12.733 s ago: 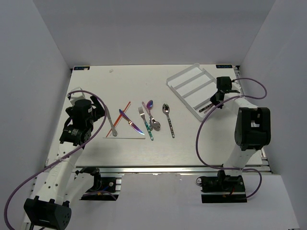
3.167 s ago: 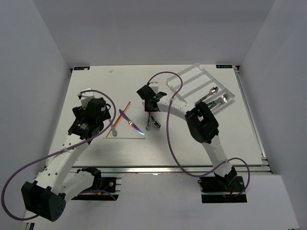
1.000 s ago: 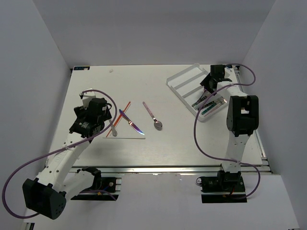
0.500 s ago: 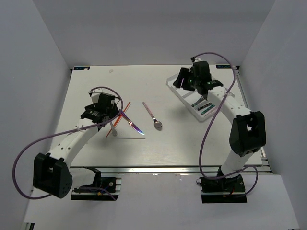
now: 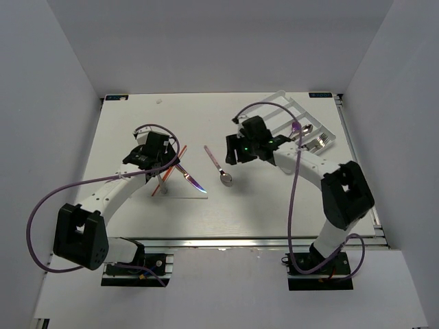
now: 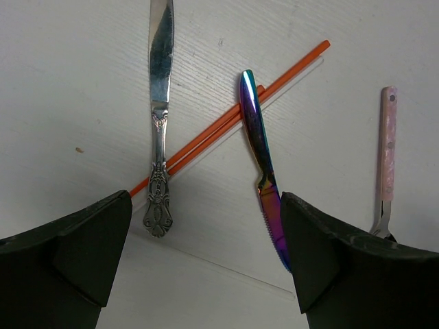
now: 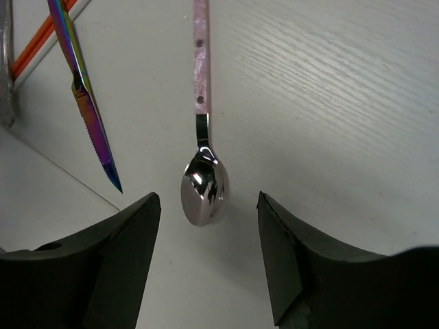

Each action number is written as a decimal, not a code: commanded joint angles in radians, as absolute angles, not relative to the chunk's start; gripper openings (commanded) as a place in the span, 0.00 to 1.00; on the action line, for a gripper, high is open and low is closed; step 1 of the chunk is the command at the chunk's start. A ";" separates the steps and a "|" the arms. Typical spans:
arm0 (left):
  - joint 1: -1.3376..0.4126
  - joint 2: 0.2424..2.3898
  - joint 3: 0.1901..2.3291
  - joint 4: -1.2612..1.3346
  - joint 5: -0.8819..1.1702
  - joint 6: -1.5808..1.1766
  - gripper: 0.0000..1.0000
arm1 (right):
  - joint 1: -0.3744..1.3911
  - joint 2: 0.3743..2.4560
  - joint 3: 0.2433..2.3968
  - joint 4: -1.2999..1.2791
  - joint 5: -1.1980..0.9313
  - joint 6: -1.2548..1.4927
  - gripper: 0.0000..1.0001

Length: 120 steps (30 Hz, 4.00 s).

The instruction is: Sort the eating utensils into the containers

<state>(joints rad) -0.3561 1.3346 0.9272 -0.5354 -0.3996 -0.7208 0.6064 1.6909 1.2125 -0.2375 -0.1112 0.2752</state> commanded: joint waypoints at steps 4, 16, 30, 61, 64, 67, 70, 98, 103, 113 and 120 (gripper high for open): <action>-0.353 1.247 0.992 -0.589 -0.428 -0.645 0.98 | 0.735 1.953 1.485 -0.347 0.098 0.152 0.61; -0.353 1.091 0.878 -0.640 -0.545 -0.437 0.98 | 0.767 2.243 1.735 -0.445 0.072 0.074 0.48; -0.353 1.023 0.857 -0.612 -0.540 -0.428 0.98 | 0.648 1.976 1.611 -0.286 -0.001 0.292 0.00; -0.353 1.011 0.851 -0.598 -0.500 -0.420 0.98 | 0.080 1.939 1.502 -0.146 0.288 0.956 0.60; -0.353 1.014 0.853 -0.601 -0.509 -0.422 0.98 | 0.112 1.881 1.505 -0.132 0.276 0.873 0.71; -0.351 1.008 0.862 -0.614 -0.560 -0.436 0.98 | 0.196 1.852 1.523 -0.060 0.103 0.650 0.72; -0.328 0.976 0.867 -0.637 -0.679 -0.475 0.98 | 0.367 1.885 1.618 -0.157 -0.046 0.398 0.72; -0.239 0.815 0.856 -0.627 -0.696 -0.502 0.98 | 0.979 2.382 1.971 -0.337 0.066 -0.058 0.60; -0.239 0.808 0.854 -0.626 -0.689 -0.499 0.98 | 0.979 2.424 2.008 -0.342 0.011 -0.048 0.60; -0.238 0.804 0.854 -0.624 -0.680 -0.494 0.98 | 0.969 2.525 2.102 -0.390 0.034 -0.023 0.28; -0.238 0.804 0.853 -0.623 -0.675 -0.492 0.98 | 0.969 2.432 1.997 -0.333 0.029 -0.006 0.05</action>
